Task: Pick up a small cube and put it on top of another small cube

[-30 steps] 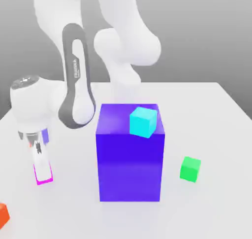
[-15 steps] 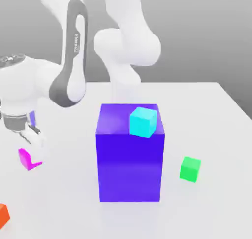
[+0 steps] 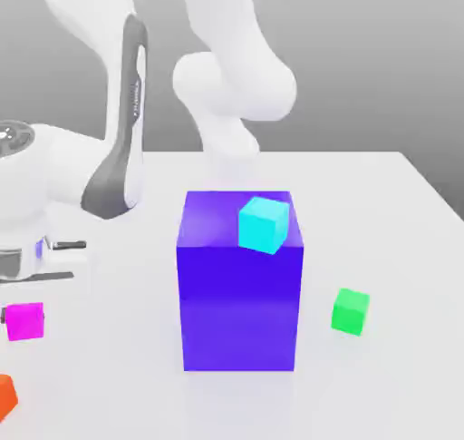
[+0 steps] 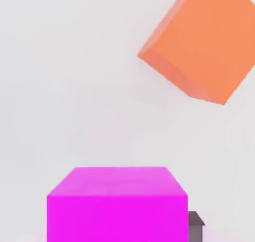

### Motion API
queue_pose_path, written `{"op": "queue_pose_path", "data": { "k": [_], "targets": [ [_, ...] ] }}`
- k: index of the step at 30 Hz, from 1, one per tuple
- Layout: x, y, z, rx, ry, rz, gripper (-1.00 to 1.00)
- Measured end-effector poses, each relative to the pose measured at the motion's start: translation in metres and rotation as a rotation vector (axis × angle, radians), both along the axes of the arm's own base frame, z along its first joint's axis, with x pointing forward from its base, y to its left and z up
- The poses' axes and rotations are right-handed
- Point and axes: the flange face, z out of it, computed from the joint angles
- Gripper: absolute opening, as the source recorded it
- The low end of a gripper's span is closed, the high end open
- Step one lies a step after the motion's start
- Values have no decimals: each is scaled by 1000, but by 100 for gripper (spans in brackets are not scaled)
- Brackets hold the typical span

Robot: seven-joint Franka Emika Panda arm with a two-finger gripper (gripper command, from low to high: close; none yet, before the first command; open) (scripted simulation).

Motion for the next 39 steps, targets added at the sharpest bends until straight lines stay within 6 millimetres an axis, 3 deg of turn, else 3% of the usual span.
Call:
{"op": "queue_pose_path", "data": {
  "k": [12,23,26,30,34,39],
  "targets": [
    [112,124,12,-13,85,924,-100],
    [179,264,40,-101,150,1725,-100],
    [170,317,45,-76,137,1771,-100],
    [135,381,47,-2,111,1674,-100],
    [92,419,47,55,95,1486,-100],
    [37,449,49,104,72,1218,-100]
  ]
}}
